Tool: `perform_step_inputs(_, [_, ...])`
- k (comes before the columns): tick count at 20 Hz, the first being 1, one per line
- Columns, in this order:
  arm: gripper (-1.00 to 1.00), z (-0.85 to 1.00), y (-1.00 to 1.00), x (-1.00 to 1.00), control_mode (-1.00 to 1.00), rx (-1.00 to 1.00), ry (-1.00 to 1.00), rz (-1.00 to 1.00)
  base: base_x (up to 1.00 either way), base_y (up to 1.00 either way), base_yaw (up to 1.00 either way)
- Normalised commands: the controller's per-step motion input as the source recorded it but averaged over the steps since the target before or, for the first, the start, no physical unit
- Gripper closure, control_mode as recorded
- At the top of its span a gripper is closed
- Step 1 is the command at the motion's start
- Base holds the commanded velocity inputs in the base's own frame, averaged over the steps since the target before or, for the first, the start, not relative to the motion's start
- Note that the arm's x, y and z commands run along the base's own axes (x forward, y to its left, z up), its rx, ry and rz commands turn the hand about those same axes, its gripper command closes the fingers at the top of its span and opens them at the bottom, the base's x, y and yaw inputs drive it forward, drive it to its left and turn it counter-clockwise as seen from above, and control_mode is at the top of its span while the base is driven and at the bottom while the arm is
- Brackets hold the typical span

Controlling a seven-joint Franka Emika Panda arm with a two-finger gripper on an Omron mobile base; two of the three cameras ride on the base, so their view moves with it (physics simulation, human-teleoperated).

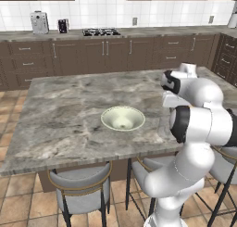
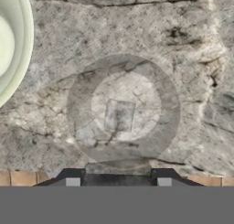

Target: There are two ice cubes in the ice bowl. Place both ice cubes in the glass cup.

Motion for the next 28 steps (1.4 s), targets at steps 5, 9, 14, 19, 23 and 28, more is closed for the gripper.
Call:
perform_step_inputs(5, [1.00, -0.22, -0.01, 0.05, -1.00, -0.02, 0.00, 0.00, 0.00, 0.00, 0.00])
perform_step_inputs(9, [1.00, -0.07, -0.01, 0.16, -1.00, 0.00, 0.00, 0.00, 0.00, 0.00, 0.00])
perform_step_inputs(14, [1.00, -0.04, -0.08, 0.17, -1.00, 0.00, 0.00, 0.00, 0.00, 0.00, 0.00])
perform_step_inputs(19, [1.00, 0.00, -0.08, 0.22, -1.00, 0.00, 0.00, 0.00, 0.00, 0.00, 0.00])
perform_step_inputs(23, [1.00, -0.04, -0.05, 0.23, -1.00, 0.00, -0.01, 0.00, 0.00, 0.00, 0.00])
perform_step_inputs(28, [1.00, -0.08, -0.02, 0.16, -1.00, 0.00, 0.00, 0.00, 0.00, 0.00, 0.00])
